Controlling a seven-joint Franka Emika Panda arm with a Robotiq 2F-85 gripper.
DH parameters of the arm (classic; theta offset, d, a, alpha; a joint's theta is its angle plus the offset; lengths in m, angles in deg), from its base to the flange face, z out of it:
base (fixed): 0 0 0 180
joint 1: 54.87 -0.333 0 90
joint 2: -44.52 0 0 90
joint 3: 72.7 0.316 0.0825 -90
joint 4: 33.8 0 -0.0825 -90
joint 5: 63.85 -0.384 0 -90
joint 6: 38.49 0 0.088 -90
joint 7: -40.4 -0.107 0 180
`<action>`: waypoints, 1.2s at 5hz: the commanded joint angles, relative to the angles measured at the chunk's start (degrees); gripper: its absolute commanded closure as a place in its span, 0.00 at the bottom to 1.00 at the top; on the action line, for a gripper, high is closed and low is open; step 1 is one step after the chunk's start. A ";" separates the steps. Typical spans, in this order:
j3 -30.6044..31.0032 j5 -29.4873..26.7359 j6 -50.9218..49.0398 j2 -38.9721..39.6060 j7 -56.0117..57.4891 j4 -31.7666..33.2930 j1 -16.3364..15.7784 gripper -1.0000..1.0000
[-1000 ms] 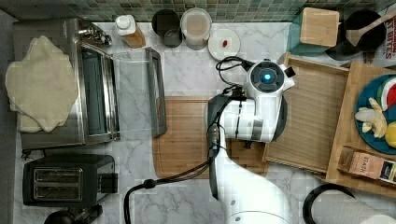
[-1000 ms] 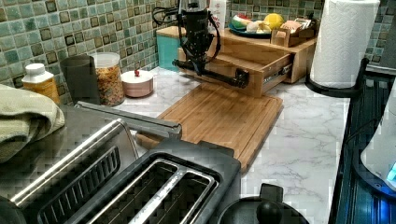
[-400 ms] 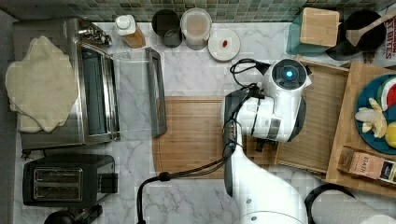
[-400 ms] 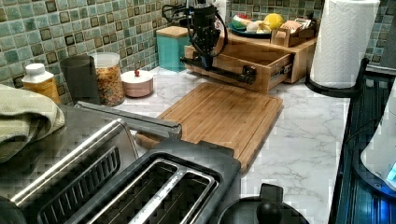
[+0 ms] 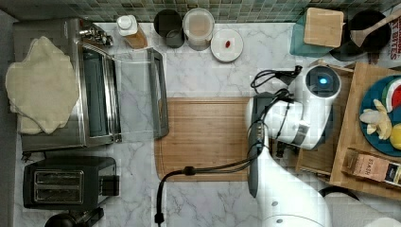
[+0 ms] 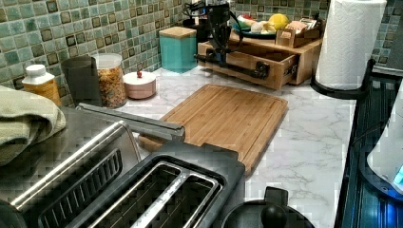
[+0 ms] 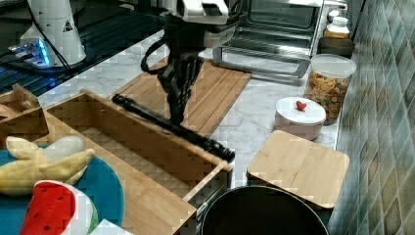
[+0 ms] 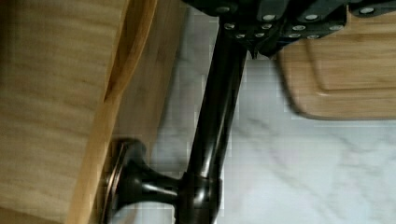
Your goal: Close the drawer.
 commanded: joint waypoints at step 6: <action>-16.15 1.95 -1.30 5.08 -3.12 -16.37 11.40 1.00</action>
